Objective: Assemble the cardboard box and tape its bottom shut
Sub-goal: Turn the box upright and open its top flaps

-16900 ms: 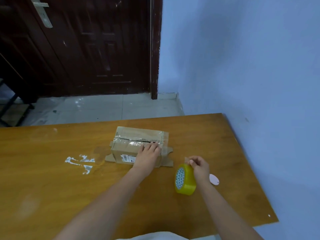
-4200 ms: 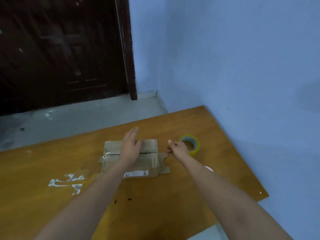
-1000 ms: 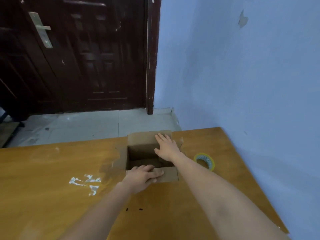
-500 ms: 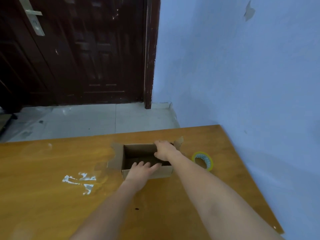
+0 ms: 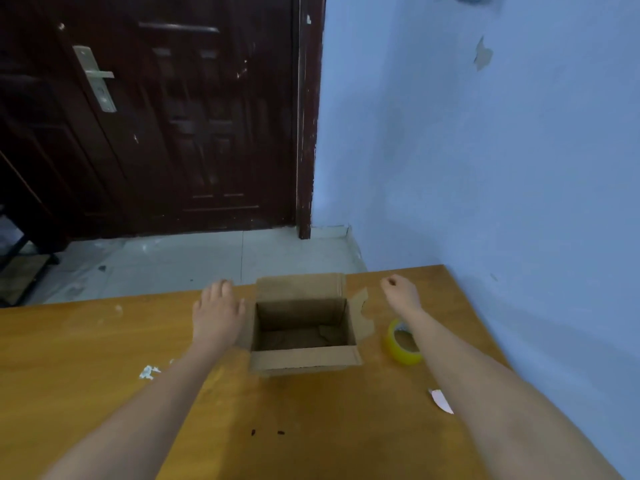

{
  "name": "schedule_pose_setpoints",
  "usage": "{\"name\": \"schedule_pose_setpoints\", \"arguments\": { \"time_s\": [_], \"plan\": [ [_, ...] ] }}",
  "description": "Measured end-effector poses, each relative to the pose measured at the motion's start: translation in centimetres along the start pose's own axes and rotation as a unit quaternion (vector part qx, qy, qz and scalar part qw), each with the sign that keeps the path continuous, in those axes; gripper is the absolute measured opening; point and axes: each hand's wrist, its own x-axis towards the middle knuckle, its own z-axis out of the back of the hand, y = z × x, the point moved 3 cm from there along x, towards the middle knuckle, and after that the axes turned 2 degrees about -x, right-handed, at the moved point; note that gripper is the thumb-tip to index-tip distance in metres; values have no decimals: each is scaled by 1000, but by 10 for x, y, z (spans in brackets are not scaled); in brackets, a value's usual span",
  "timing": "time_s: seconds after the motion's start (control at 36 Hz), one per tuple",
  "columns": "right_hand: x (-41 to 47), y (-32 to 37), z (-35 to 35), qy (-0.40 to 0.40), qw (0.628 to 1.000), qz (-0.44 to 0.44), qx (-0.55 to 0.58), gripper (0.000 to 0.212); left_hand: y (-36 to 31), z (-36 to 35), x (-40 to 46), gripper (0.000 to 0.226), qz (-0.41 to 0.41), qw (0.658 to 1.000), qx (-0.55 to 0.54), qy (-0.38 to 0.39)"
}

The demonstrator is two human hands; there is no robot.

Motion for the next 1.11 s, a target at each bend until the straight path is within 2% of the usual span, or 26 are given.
{"name": "schedule_pose_setpoints", "arguments": {
  "time_s": [0.08, 0.14, 0.25, 0.33, 0.42, 0.56, 0.69, 0.78, 0.86, 0.94, 1.11],
  "plan": [
    [-9, -19, -12, 67, 996, -52, 30, 43, 20, -2, -4, 45, 108, 993, -31, 25],
    [-16, -22, -23, 108, 989, -59, 86, 47, 26, -8, -8, 43, 131, 988, -67, 53],
    [-25, -11, -39, 137, 983, -39, 116, 44, 14, -20, -21, 39, 84, 969, -212, 99],
    [-29, 0, -52, 167, 981, -8, 96, 48, 1, -25, -30, 39, 46, 958, -256, 117],
    [-32, 4, -61, 171, 985, 21, 34, 55, -5, -29, -36, 48, -8, 963, -229, 144],
    [-37, -2, -70, 182, 978, 65, -76, 46, -4, -30, -53, 95, -77, 948, -188, 244],
    [-38, -10, -73, 187, 974, 82, -95, 44, 2, -32, -56, 114, -117, 935, -125, 310],
    [-37, -13, -72, 182, 976, 83, -87, 43, 3, -36, -52, 108, -124, 950, -46, 281],
    [-36, -10, -71, 182, 977, 81, -77, 43, -2, -35, -46, 77, -130, 975, 2, 180],
    [-34, -5, -68, 171, 980, 74, -65, 46, -7, -34, -42, 61, -104, 981, -64, 149],
    [-22, 10, -58, 137, 989, 48, -6, 52, -15, -38, -33, 53, 4, 976, -186, 112]
  ]
}}
